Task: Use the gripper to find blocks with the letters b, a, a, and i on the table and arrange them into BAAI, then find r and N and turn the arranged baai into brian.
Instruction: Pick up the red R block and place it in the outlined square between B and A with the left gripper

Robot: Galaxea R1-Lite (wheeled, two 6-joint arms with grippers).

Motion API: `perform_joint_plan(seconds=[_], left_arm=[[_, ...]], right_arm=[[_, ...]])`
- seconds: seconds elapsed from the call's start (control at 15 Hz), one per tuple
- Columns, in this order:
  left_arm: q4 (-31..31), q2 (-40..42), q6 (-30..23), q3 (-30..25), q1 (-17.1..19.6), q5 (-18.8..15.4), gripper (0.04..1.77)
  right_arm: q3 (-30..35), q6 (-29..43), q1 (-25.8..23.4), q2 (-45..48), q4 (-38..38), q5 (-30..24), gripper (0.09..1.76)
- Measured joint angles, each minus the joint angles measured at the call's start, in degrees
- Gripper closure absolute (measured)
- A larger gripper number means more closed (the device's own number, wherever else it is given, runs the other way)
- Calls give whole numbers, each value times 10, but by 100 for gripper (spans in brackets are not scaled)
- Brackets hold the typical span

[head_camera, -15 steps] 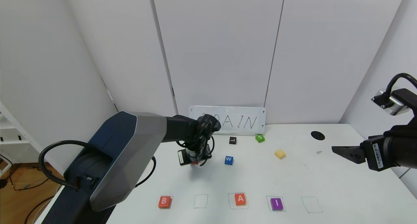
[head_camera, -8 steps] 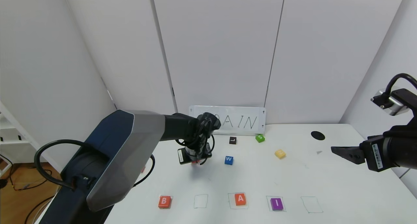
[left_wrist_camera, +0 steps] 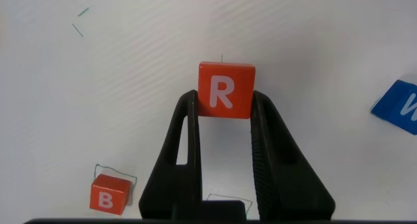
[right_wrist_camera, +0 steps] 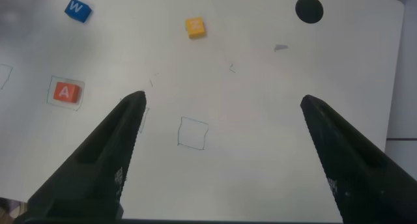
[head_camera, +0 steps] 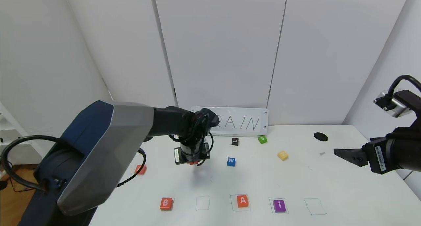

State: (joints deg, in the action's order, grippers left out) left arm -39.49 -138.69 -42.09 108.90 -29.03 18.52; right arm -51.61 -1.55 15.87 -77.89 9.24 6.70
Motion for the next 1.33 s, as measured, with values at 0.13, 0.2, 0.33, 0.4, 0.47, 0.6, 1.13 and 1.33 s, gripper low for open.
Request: perform_joint_plan(seconds=[0.13,0.2,0.33,0.4,0.47,0.6,1.13,1.33], left_arm=[[2,25,18,-31,-1,-17,131],[3,37,28,-47,-1,-21,131],[8,58,52,-80,-2,-23,131],[17,69,59,-97,-4,-24,131],[36,79,66,-118,-7,-24,131],[78,97,74,-163,-17,-23,131],[115,152,61,-266,-83,-14,131],[128,159,27,-290,-98,-12,131]], right_arm=[[0,0,0,0,0,0,14],[0,0,0,1,0,0,14],[0,0,1,1,0,0,14],[1,0,1,1,0,0,14],[1,0,2,1,1,0,14],[2,0,4,0,0,0,14],[5,1,9,-3,0,0,14],[5,1,9,-3,0,1,14]])
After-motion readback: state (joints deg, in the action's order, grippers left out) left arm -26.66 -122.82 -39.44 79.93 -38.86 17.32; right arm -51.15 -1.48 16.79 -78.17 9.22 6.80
